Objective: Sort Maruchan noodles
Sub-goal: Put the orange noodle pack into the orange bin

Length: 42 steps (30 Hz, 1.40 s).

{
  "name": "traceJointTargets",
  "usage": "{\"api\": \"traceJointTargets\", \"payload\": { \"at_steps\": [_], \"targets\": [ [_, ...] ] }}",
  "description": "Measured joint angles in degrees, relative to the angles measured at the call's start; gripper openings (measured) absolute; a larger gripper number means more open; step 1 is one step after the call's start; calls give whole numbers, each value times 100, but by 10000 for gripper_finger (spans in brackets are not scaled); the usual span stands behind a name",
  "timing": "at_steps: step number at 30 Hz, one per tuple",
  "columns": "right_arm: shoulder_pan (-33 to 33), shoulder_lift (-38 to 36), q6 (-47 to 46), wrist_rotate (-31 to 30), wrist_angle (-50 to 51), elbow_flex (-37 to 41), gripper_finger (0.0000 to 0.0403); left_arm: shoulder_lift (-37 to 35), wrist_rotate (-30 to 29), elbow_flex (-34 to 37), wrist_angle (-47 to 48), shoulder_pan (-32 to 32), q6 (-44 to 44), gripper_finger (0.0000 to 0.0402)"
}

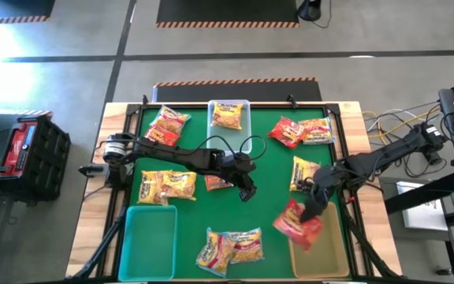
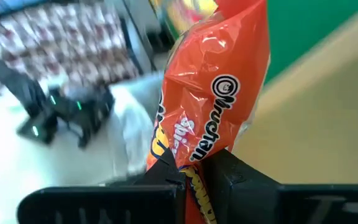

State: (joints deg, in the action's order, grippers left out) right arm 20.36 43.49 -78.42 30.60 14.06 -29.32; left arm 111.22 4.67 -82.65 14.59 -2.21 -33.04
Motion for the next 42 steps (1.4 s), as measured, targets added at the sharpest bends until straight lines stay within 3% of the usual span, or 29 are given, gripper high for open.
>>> {"api": "traceJointTargets", "payload": {
  "at_steps": [5,11,22,29,36,42],
  "targets": [
    [0,40,491,420,1687,-690,17,-4,36,0,2,64,70,125],
    [0,297,1351,-383,3907,-1385,17,-7,76,2,2,314,338,125],
    [0,1111,3034,-935,4295,-1463,17,-81,712,2,9,744,819,125],
    [2,1376,3722,-1254,4399,-1463,17,-90,748,3,163,825,1140,125],
    [2,1511,4813,-1286,4421,-1592,17,-147,472,7,239,821,895,125],
    [13,1518,5990,-1274,4616,-1820,17,-163,179,9,103,811,92,125]
  ]
}}
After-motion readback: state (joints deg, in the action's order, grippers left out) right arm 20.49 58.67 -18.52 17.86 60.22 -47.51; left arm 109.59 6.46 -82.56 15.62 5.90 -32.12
